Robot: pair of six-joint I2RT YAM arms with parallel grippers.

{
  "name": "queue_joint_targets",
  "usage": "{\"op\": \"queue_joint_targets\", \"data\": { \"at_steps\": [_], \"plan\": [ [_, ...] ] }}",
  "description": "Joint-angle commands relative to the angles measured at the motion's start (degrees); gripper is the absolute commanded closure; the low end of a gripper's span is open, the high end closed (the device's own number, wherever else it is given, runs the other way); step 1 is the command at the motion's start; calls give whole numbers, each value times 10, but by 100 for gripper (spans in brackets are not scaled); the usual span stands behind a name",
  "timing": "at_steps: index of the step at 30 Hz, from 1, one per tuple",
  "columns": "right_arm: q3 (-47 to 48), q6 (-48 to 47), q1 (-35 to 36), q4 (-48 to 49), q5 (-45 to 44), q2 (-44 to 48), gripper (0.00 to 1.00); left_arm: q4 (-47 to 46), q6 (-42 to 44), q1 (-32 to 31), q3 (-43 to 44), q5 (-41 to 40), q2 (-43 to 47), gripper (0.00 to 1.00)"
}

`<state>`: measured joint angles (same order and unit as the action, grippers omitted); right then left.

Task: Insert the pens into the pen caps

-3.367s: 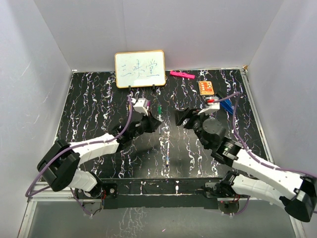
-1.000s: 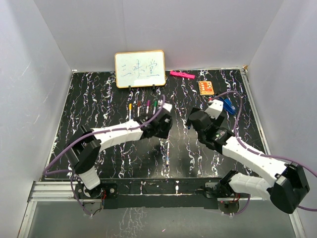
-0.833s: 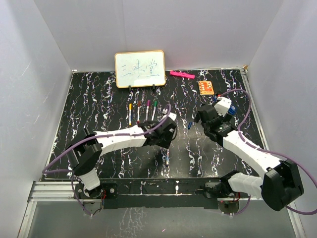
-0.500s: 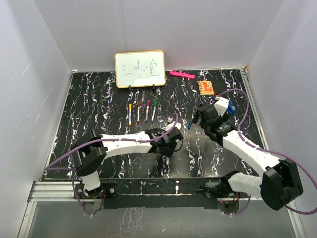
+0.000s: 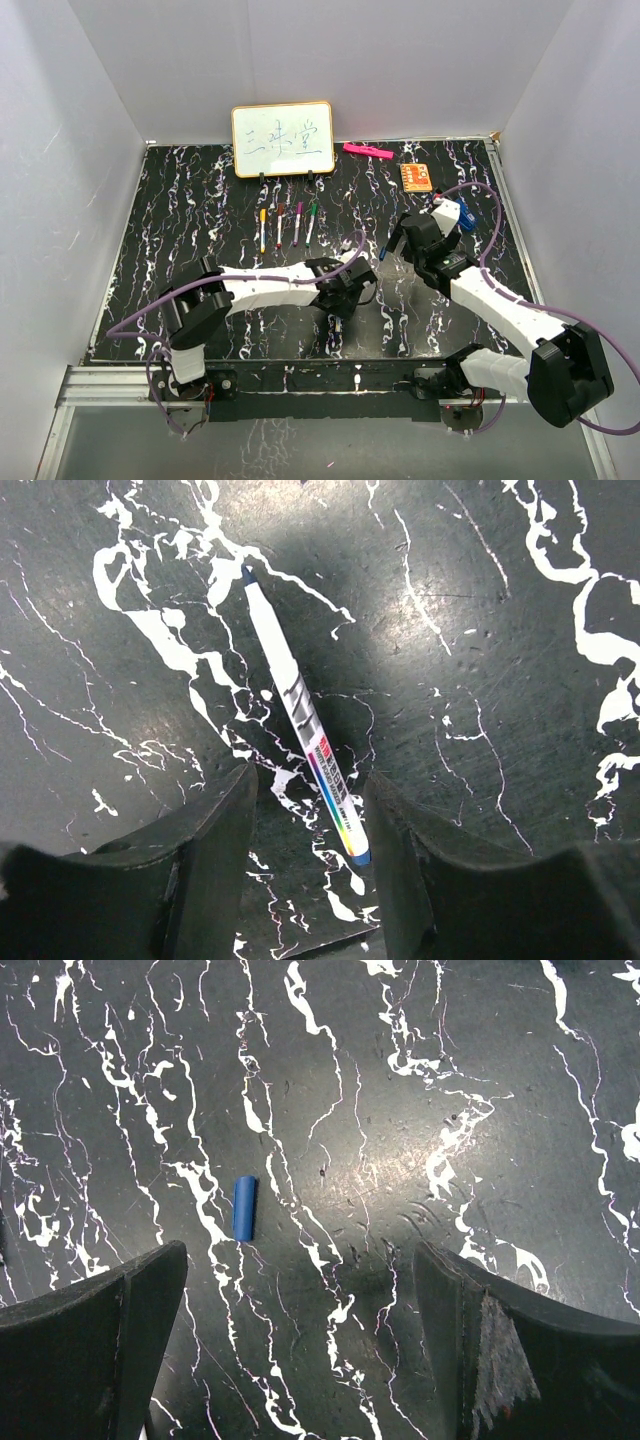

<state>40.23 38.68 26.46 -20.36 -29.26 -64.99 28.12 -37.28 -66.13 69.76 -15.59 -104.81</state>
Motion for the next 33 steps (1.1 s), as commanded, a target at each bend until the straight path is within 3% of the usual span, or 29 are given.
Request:
{"op": "queue_joint_targets", "data": {
  "at_steps": [1, 22, 33],
  "plan": [
    [-6, 0, -3, 33, 3, 2, 7, 39, -4, -1, 32, 9, -21, 54],
    [-11, 5, -5, 40, 12, -4, 7, 122, 38, 67, 25, 108, -50, 65],
    [-15, 12, -5, 40, 16, -8, 7, 171, 70, 82, 23, 103, -75, 75]
  ]
}}
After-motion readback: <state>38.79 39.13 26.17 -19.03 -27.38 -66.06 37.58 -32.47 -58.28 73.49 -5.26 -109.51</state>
